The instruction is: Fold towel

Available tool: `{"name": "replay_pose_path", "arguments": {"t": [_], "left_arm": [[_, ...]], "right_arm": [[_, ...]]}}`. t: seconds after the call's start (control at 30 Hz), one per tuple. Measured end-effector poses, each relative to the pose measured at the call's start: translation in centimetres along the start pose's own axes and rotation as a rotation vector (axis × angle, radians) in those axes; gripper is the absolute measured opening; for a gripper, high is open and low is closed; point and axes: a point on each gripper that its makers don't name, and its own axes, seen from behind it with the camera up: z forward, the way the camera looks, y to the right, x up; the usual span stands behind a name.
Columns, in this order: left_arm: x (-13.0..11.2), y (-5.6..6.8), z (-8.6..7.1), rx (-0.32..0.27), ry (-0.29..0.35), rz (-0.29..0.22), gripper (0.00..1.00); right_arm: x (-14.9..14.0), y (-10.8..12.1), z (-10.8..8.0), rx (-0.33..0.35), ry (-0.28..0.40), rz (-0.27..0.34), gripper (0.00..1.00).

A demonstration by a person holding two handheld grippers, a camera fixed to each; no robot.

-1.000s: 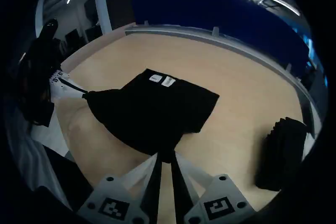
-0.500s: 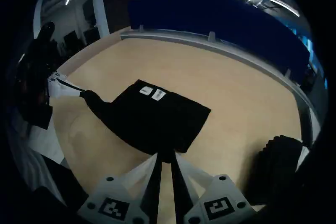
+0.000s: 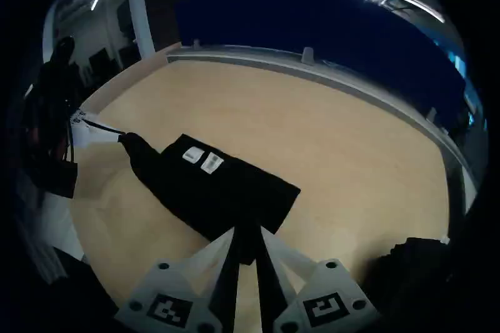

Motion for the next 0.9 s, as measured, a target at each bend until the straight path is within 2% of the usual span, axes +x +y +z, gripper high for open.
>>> {"name": "replay_pose_path", "arguments": {"t": [0.17, 0.4, 0.6, 0.9], "left_arm": [[0.3, -0.3, 1.5, 0.004, 0.004, 0.0, 0.05], [0.2, -0.6, 3.6, 0.002, -0.009, 0.013, 0.05], [0.0, -1.4, 5.7, 0.015, -0.021, 0.035, 0.05], [-0.1, -2.3, 7.6, 0.025, -0.021, 0.042, 0.07]], "right_arm": [[0.5, 1.0, 1.4, -0.008, 0.001, 0.033, 0.15], [0.2, 2.4, 3.4, -0.033, -0.014, 0.043, 0.15], [0.0, 3.3, 5.5, -0.049, -0.023, 0.057, 0.15], [-0.2, 4.2, 7.6, -0.09, -0.036, 0.105, 0.17]]}}
